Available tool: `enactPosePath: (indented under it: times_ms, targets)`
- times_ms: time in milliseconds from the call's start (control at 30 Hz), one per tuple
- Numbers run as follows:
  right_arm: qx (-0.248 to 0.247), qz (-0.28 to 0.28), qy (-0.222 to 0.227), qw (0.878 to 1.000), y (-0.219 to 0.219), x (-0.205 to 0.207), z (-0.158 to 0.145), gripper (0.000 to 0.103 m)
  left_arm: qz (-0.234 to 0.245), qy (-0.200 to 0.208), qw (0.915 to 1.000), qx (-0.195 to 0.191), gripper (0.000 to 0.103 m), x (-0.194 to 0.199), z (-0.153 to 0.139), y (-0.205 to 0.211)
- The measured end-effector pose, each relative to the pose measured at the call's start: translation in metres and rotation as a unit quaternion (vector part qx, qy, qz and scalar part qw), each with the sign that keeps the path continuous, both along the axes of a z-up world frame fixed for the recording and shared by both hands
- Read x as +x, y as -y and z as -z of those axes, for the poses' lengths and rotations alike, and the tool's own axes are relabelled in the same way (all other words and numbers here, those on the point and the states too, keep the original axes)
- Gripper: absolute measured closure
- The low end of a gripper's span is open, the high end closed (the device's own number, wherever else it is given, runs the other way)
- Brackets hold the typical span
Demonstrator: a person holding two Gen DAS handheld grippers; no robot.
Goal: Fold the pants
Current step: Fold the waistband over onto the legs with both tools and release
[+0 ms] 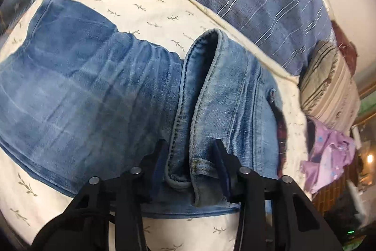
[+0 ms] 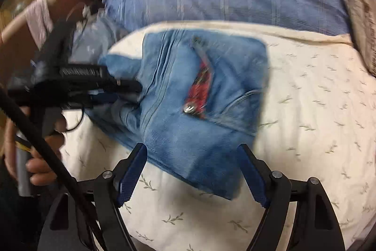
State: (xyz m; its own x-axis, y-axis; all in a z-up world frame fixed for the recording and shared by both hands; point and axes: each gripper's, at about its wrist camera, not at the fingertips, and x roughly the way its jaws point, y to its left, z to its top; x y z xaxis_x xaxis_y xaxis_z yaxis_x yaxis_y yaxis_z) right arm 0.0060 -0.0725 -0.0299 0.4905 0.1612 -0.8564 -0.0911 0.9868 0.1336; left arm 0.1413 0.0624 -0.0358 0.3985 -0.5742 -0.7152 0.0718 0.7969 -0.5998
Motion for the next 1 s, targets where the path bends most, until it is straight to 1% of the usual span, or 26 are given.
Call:
enactPosePath:
  times_ms: [33, 100, 133, 167, 200, 233, 267, 300, 333, 367, 400, 433, 467, 500, 533, 567, 600, 633, 667, 700, 767, 800, 867, 900, 967, 1000]
  targets:
    - [-0.025, -0.005, -0.008, 1.0, -0.005, 0.0, 0.006, 0.026, 0.003, 0.0, 0.9999, -0.015, 0.079, 0.002, 0.003, -0.001]
    - [-0.073, -0.011, -0.012, 0.997, -0.012, 0.001, 0.011, 0.043, 0.007, 0.001, 0.9997, -0.024, 0.091, 0.014, 0.008, 0.0]
    - [-0.092, -0.001, -0.008, 0.996, -0.011, 0.0, 0.01, 0.055, 0.009, 0.006, 0.9998, -0.017, 0.091, 0.016, 0.008, 0.002]
    - [-0.085, 0.007, -0.008, 0.996, -0.006, 0.001, 0.008, 0.061, 0.01, 0.008, 0.9998, -0.015, 0.092, 0.013, 0.01, -0.001]
    - [-0.064, 0.014, -0.009, 0.998, 0.001, 0.002, 0.006, 0.065, 0.014, 0.007, 0.9997, -0.019, 0.095, 0.013, 0.01, -0.001]
    - [-0.048, 0.017, -0.013, 0.999, 0.007, 0.003, 0.003, 0.074, 0.016, 0.007, 0.9991, -0.039, 0.096, 0.012, 0.009, -0.001]
    - [-0.041, 0.015, -0.018, 0.999, 0.012, 0.002, -0.002, 0.078, 0.016, 0.015, 0.9974, -0.068, 0.096, -0.009, -0.003, -0.015]
    - [-0.039, 0.017, -0.013, 0.999, 0.016, 0.0, -0.011, 0.08, 0.021, 0.029, 0.995, -0.093, 0.096, -0.017, -0.012, -0.015]
    - [-0.037, 0.024, 0.001, 0.999, 0.023, -0.005, -0.022, 0.081, 0.027, 0.04, 0.9948, -0.09, 0.095, -0.026, -0.019, -0.018]
    - [-0.031, 0.029, 0.009, 0.999, 0.028, -0.007, -0.028, 0.081, 0.032, 0.05, 0.9957, -0.072, 0.095, -0.029, -0.022, -0.014]
    - [-0.01, 0.035, 0.015, 0.999, 0.038, -0.009, -0.033, 0.081, 0.038, 0.046, 0.997, -0.049, 0.095, -0.028, -0.017, -0.008]
    - [0.0, 0.035, 0.011, 0.999, 0.041, -0.008, -0.03, 0.081, 0.041, 0.031, 0.9984, -0.025, 0.095, -0.023, -0.005, -0.003]
    - [0.01, 0.029, -0.008, 0.999, 0.043, -0.005, -0.019, 0.079, 0.038, 0.014, 0.9992, -0.002, 0.095, -0.019, 0.007, 0.0]
    - [0.006, 0.021, -0.03, 0.999, 0.039, -0.003, -0.006, 0.077, 0.033, 0.0, 0.9994, 0.015, 0.093, -0.016, 0.018, 0.002]
    - [-0.006, 0.018, -0.041, 0.999, 0.036, -0.005, 0.003, 0.073, 0.025, 0.002, 0.9995, 0.02, 0.092, -0.015, 0.025, 0.003]
    - [-0.026, 0.018, -0.046, 0.998, 0.031, -0.004, 0.008, 0.071, 0.021, 0.009, 0.9995, 0.02, 0.091, -0.015, 0.023, 0.003]
    - [-0.034, 0.013, -0.039, 0.999, 0.026, -0.004, 0.005, 0.069, 0.021, 0.02, 0.9994, 0.02, 0.091, -0.015, 0.018, 0.003]
    - [-0.03, 0.007, -0.026, 0.999, 0.025, -0.005, -0.001, 0.062, 0.024, 0.031, 0.999, 0.021, 0.091, -0.015, 0.013, 0.004]
    - [-0.019, 0.003, -0.017, 1.0, 0.026, -0.006, -0.006, 0.051, 0.023, 0.038, 0.9986, 0.027, 0.087, -0.017, 0.009, 0.003]
    - [0.013, -0.003, -0.001, 1.0, 0.03, -0.009, -0.014, 0.048, 0.019, 0.047, 0.9982, 0.031, 0.08, -0.019, 0.005, 0.0]
    - [0.041, -0.003, 0.014, 0.999, 0.036, -0.011, -0.022, 0.048, 0.004, 0.068, 0.9972, 0.032, 0.072, -0.025, -0.004, -0.008]
    - [0.062, 0.0, 0.021, 0.998, 0.04, -0.012, -0.025, 0.047, -0.004, 0.076, 0.9966, 0.032, 0.072, -0.027, -0.007, -0.01]
    - [0.078, 0.001, 0.025, 0.997, 0.043, -0.014, -0.027, 0.047, -0.007, 0.084, 0.9958, 0.038, 0.072, -0.032, -0.012, -0.012]
    - [0.077, -0.006, 0.029, 0.997, 0.041, -0.015, -0.031, 0.047, -0.011, 0.091, 0.9947, 0.046, 0.071, -0.037, -0.016, -0.014]
    - [0.073, -0.044, 0.043, 0.995, 0.036, -0.021, -0.043, 0.047, -0.016, 0.104, 0.9923, 0.065, 0.069, -0.059, -0.022, -0.026]
    - [0.081, -0.055, 0.051, 0.994, 0.034, -0.025, -0.046, 0.047, -0.018, 0.105, 0.9917, 0.072, 0.069, -0.062, -0.024, -0.027]
